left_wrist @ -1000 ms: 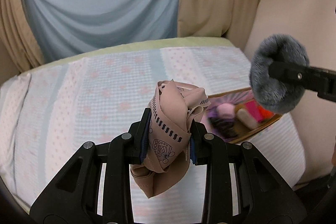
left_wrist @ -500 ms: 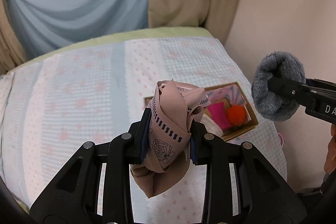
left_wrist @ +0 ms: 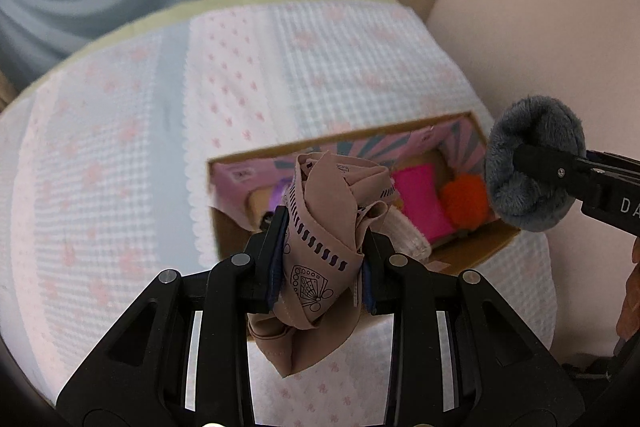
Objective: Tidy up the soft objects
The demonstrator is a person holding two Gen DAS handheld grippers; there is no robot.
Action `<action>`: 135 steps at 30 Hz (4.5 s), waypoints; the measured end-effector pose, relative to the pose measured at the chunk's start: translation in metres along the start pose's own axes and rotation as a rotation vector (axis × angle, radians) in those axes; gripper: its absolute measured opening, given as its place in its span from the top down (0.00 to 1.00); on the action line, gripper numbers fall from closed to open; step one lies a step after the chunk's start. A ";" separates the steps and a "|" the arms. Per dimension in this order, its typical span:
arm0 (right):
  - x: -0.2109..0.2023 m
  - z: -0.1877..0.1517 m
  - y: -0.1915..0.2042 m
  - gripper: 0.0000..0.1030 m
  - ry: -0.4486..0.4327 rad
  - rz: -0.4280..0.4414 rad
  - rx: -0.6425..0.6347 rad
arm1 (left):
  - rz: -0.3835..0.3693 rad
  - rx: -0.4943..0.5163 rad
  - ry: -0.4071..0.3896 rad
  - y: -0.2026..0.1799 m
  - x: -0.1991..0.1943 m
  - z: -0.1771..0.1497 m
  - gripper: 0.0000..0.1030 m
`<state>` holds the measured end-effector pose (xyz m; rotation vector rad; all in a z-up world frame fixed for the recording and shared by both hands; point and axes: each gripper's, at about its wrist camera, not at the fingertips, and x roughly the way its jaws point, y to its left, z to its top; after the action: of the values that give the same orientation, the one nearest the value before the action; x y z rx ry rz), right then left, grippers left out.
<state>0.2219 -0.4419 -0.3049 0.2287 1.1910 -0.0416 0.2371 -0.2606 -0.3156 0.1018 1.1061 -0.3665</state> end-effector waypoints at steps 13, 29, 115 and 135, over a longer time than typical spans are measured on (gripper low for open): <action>0.074 0.012 -0.026 0.50 0.129 0.035 0.097 | -0.030 0.050 0.136 -0.024 0.089 0.003 0.13; 0.057 0.009 -0.022 0.01 0.104 0.044 0.078 | 0.015 0.019 0.110 -0.005 0.059 -0.018 0.00; -0.296 -0.121 0.187 0.01 -0.520 -0.070 -0.182 | 0.211 -0.147 -0.564 0.094 -0.385 -0.112 0.00; -0.294 -0.119 0.190 0.01 -0.514 -0.068 -0.180 | 0.200 -0.158 -0.570 0.095 -0.382 -0.110 0.00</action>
<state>0.0324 -0.2586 -0.0458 0.0137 0.6840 -0.0490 0.0249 -0.0523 -0.0356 -0.0332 0.5506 -0.1123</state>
